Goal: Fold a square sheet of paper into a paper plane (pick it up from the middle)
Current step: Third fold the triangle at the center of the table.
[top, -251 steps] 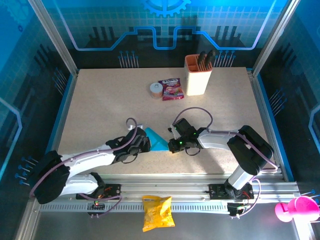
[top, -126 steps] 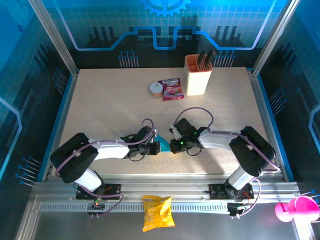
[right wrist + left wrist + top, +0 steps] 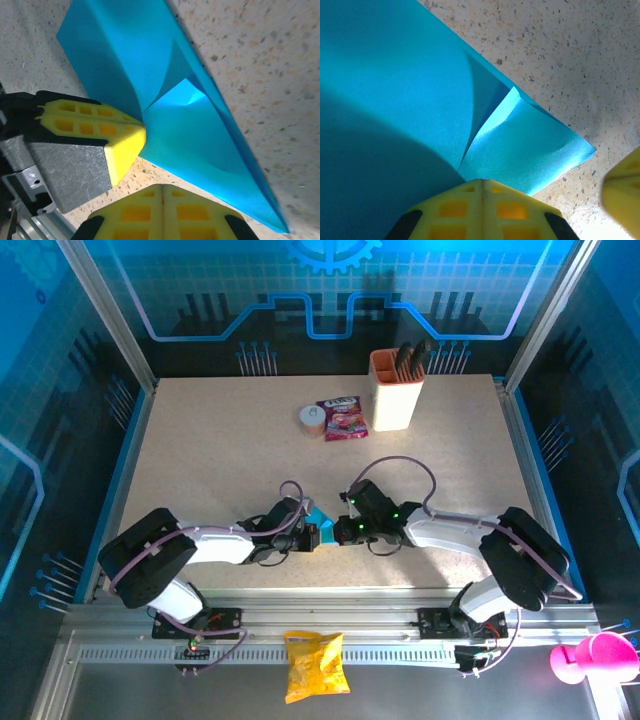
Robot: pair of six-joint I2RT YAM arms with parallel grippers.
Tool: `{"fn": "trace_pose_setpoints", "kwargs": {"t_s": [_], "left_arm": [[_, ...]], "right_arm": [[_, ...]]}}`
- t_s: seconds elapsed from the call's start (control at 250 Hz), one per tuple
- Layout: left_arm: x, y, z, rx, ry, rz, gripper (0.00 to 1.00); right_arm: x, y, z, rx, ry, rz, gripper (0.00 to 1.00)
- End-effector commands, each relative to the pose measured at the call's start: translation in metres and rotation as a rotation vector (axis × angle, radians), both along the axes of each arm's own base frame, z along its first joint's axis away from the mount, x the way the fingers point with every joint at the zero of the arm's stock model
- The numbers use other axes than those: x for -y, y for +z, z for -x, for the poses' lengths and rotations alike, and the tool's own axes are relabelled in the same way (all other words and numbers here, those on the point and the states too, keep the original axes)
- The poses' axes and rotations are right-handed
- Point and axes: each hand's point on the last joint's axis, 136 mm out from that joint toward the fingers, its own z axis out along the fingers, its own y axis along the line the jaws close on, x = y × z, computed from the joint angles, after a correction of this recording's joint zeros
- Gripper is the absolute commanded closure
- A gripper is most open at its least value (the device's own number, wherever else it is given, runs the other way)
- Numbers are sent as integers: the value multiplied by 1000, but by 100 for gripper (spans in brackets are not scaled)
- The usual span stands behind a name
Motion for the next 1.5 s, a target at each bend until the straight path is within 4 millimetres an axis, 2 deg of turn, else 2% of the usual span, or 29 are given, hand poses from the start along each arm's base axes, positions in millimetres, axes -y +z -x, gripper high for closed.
{"fn": "trace_pose_setpoints", "kwargs": {"t_s": [0.0, 0.236, 0.407, 0.531, 0.691, 0.987, 1.29, 1.494], "left_arm": [[-20, -24, 19, -77, 17, -85, 100], [-22, -26, 19, -80, 17, -92, 100], [-24, -31, 21, -94, 20, -102, 100], [-27, -35, 23, -100, 31, -105, 100], [-31, -40, 26, -113, 41, -115, 100], [-41, -48, 32, -132, 64, -144, 100], [-41, -51, 33, -144, 70, -143, 100], [-42, -49, 34, -145, 77, -140, 100]], "right_arm": [[-6, -12, -6, -13, -89, -11, 100], [-23, -24, -6, -31, -79, -23, 100], [-20, -43, 2, -62, -79, 4, 100], [-6, -56, 7, -84, -110, 26, 100], [10, -60, 11, -90, -139, 40, 100], [42, -57, 10, -86, -192, 30, 100], [79, -60, 11, -106, -278, 33, 100], [103, -50, 3, -123, -351, 29, 100]]}}
